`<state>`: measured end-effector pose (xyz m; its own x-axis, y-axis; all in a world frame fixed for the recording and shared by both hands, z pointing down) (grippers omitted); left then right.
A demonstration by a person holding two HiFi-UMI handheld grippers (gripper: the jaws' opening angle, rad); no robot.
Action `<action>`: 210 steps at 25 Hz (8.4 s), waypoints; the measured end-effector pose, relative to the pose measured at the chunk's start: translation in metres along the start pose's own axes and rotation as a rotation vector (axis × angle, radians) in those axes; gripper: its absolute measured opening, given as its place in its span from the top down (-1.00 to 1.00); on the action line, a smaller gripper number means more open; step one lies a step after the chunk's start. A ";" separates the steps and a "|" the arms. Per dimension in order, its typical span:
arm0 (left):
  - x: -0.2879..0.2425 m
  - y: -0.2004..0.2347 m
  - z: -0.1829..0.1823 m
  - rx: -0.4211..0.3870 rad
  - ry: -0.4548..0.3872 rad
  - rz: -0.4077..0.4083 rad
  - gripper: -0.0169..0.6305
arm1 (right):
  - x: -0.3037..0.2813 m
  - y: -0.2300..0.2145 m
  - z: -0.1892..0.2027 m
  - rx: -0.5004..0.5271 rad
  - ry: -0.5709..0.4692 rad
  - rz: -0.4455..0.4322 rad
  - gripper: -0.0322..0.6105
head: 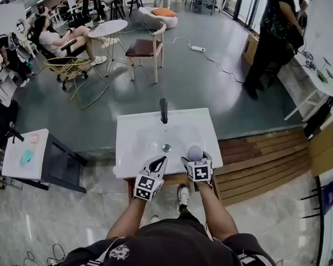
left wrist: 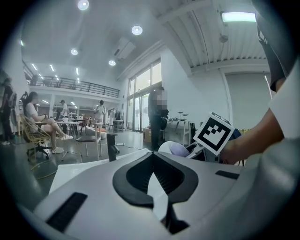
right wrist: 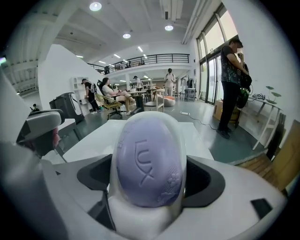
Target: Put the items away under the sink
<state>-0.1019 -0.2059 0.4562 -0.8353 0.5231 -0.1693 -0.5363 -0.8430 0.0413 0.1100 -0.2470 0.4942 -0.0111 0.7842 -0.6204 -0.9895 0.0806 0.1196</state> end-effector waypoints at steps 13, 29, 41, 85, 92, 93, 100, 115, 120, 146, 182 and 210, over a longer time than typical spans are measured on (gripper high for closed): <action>0.092 -0.074 0.027 0.048 -0.020 -0.006 0.92 | 0.115 0.050 0.073 0.011 -0.025 -0.034 -0.53; 0.124 -0.159 0.030 0.016 0.022 -0.140 0.92 | 0.189 0.031 0.131 0.045 -0.077 -0.116 -0.53; 0.173 -0.208 0.055 0.069 0.062 -0.205 0.92 | 0.206 0.059 0.180 0.044 -0.051 -0.158 -0.53; 0.131 -0.097 0.163 0.214 -0.021 -0.141 0.92 | 0.077 0.113 0.229 0.043 0.026 -0.099 -0.53; 0.068 -0.066 0.282 0.172 -0.022 -0.180 0.92 | -0.029 0.107 0.314 0.071 0.017 -0.079 -0.53; 0.060 -0.062 0.302 0.163 -0.018 -0.182 0.92 | -0.046 0.108 0.326 0.072 0.012 -0.076 -0.53; 0.015 -0.042 0.431 0.162 -0.041 -0.204 0.92 | -0.132 0.116 0.394 0.120 -0.064 -0.056 -0.53; -0.010 -0.027 0.528 0.097 -0.084 -0.223 0.93 | -0.211 0.128 0.438 0.073 -0.168 -0.068 -0.53; -0.012 -0.020 0.517 0.107 -0.066 -0.261 0.92 | -0.219 0.120 0.412 -0.005 -0.170 -0.087 -0.53; -0.012 0.015 0.471 0.042 -0.085 -0.308 0.92 | -0.337 0.131 0.294 0.059 0.125 -0.055 -0.53; 0.060 -0.066 0.300 0.074 -0.218 -0.222 0.92 | -0.009 0.127 0.256 0.041 -0.581 -0.190 0.83; 0.148 -0.131 -0.030 0.128 -0.182 -0.142 0.93 | 0.254 0.093 0.039 -0.045 -0.579 -0.238 0.83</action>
<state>-0.1511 -0.0218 0.3958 -0.7526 0.6585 -0.0026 -0.6507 -0.7431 0.1561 0.0204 -0.0164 0.3787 0.2774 0.9552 -0.1035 -0.9606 0.2778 -0.0108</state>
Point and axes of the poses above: the fingertips, and each gripper's own axes: x backward along the fingers, y to its left, z out of its underside, the point moved 9 cm from there along x, backward along the fingers, and after that the axes turned 15 degrees about z, right-handed, at the moved point
